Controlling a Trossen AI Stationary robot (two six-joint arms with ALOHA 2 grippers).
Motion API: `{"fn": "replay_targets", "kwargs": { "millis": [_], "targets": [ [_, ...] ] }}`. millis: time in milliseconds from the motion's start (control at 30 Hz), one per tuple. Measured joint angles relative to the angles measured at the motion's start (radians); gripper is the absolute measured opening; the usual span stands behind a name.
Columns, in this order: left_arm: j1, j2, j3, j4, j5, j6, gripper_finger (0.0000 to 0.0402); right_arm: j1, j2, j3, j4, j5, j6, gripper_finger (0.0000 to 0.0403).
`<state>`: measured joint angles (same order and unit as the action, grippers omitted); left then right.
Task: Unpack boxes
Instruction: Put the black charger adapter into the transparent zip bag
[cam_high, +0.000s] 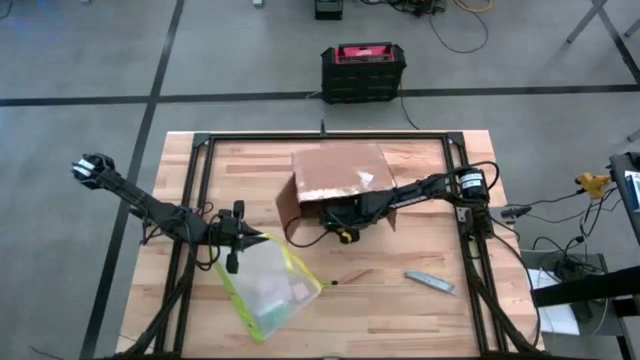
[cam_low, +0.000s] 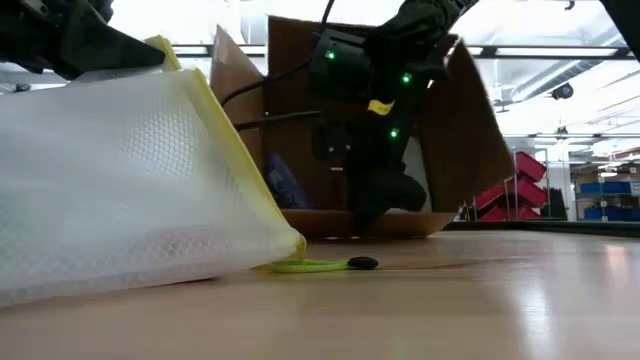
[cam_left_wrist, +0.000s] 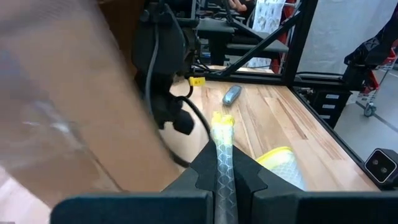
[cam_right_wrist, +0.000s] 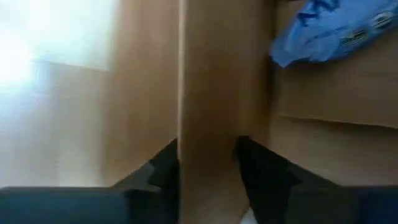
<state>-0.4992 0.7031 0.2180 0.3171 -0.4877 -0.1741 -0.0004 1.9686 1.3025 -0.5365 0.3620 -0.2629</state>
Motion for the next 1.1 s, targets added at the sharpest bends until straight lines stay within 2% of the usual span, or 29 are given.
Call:
{"fn": "replay_targets", "kwargs": {
  "millis": [133, 267, 433, 600, 933, 1100],
  "targets": [
    [0.0, 0.003, 0.0, -0.007, 0.0, -0.012, 0.0, 0.01, -0.007, 0.002, -0.023, -0.048, 0.043, 0.0192],
    [0.0, 0.004, 0.0, -0.022, 0.001, -0.019, 0.0, 0.034, -0.03, 0.0, -0.043, -0.07, 0.074, 0.0214],
    [0.0, 0.004, 0.0, -0.021, 0.002, -0.019, 0.0, 0.053, -0.075, 0.0, -0.037, -0.067, 0.181, 0.0218],
    [0.0, 0.005, 0.0, -0.021, 0.007, -0.019, 0.0, 0.059, -0.091, 0.0, -0.015, -0.052, 0.428, 0.0209],
    [-0.002, 0.016, 0.0, -0.022, 0.06, -0.037, 0.0, 0.104, -0.092, -0.113, 0.275, 0.12, 0.705, 0.0202],
    [-0.002, 0.016, 0.0, -0.024, 0.061, -0.045, 0.0, 0.149, -0.093, -0.206, 0.506, 0.24, 0.796, 0.0193]
  ]
}}
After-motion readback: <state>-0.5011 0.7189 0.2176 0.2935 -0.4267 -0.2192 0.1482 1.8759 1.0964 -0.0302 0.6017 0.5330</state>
